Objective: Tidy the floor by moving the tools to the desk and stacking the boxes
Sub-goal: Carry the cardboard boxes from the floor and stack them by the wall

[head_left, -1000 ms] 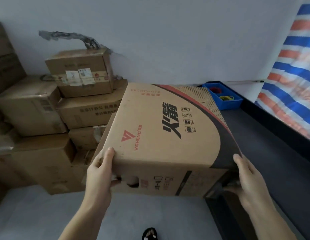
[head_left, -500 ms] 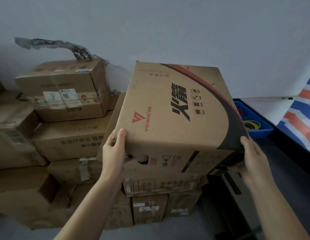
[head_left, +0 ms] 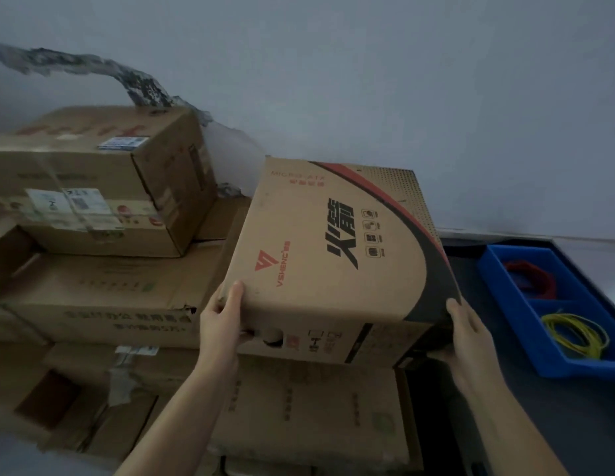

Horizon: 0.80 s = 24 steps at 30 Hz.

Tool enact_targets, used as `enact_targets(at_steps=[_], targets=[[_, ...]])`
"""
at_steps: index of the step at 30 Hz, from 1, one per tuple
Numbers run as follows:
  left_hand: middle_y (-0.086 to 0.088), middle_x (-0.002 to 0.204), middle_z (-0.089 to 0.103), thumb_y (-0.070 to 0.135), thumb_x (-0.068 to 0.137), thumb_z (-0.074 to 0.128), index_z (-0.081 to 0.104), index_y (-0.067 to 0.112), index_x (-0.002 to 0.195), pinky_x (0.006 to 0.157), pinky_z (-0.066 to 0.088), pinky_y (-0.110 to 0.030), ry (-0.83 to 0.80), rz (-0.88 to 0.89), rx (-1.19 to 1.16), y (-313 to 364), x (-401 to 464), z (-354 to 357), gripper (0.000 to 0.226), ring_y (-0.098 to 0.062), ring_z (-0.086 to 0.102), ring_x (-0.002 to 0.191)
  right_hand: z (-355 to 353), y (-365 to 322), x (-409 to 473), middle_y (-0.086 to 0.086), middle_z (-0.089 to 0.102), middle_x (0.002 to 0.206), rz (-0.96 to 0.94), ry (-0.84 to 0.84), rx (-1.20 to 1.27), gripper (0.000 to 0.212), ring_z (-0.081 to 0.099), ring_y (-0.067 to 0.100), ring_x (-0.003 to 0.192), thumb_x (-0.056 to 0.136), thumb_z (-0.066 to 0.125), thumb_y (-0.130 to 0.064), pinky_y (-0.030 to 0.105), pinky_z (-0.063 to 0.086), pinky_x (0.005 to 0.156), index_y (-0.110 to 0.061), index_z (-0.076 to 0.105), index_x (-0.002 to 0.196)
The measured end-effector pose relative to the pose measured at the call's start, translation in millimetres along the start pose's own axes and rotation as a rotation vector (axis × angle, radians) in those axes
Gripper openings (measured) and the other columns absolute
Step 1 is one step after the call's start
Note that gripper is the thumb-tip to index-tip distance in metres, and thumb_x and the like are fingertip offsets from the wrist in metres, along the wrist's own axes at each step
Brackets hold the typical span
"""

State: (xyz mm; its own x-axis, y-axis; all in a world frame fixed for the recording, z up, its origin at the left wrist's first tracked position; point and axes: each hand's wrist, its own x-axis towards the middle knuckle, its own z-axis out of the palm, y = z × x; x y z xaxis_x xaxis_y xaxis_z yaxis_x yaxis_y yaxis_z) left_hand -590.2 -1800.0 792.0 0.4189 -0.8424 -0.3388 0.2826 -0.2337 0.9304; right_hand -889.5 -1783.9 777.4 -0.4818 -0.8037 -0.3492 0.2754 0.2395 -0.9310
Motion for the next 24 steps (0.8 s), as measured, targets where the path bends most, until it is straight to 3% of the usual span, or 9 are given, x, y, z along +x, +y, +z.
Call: enact_targets(at_steps=[8,11,16,19,24], targets=[[0.01,0.099,0.049,0.038,0.094,0.052,0.045,0.02,0.135,0.078,0.054,-0.044,0.089,-0.038,0.042,0.1,69.4,24.4,0.046,-0.019,0.048,0.103,52.9,10.2,65.7,0.001,0.054,0.134,-0.003,-0.066,-0.021,0.047,0.055,0.025,0.115,0.095,0.051,-0.037,0.054,0.044,0.096,-0.031,0.042,0.141],[0.002,0.114,0.048,0.039,0.094,0.051,0.042,0.02,0.137,0.08,0.053,-0.044,0.115,-0.057,0.072,2.0,93.8,24.8,0.048,-0.019,0.047,0.102,69.6,26.5,76.3,0.0,0.057,0.131,-0.01,-0.081,-0.017,0.043,0.056,0.02,0.113,0.096,0.05,-0.033,0.051,0.044,0.099,-0.03,0.044,0.139],[0.001,0.118,0.046,0.042,0.093,0.051,0.04,0.023,0.139,0.081,0.053,-0.045,0.17,-0.115,0.094,-12.9,118.4,2.5,0.052,-0.018,0.053,0.086,83.8,58.2,62.3,-0.006,0.054,0.133,-0.037,-0.096,-0.064,0.043,0.052,0.014,0.119,0.097,0.047,-0.031,0.036,0.044,0.101,-0.03,0.042,0.14],[-0.001,0.123,0.047,0.039,0.094,0.051,0.042,0.021,0.138,0.081,0.051,-0.044,0.164,-0.097,0.106,-23.1,121.4,-8.6,0.049,-0.023,0.052,0.101,87.4,68.5,54.4,-0.008,0.05,0.137,-0.051,-0.068,-0.121,0.044,0.047,0.013,0.125,0.098,0.045,-0.031,0.035,0.04,0.105,-0.03,0.04,0.142],[-0.003,0.131,0.049,0.046,0.09,0.054,0.037,0.019,0.142,0.097,0.046,-0.052,0.152,-0.111,0.116,-47.2,116.2,-16.7,0.061,-0.027,0.052,0.114,78.0,67.1,62.2,-0.004,0.052,0.135,-0.062,-0.032,-0.185,0.042,0.048,0.016,0.123,0.099,0.044,-0.03,0.037,0.04,0.105,-0.028,0.043,0.14]])
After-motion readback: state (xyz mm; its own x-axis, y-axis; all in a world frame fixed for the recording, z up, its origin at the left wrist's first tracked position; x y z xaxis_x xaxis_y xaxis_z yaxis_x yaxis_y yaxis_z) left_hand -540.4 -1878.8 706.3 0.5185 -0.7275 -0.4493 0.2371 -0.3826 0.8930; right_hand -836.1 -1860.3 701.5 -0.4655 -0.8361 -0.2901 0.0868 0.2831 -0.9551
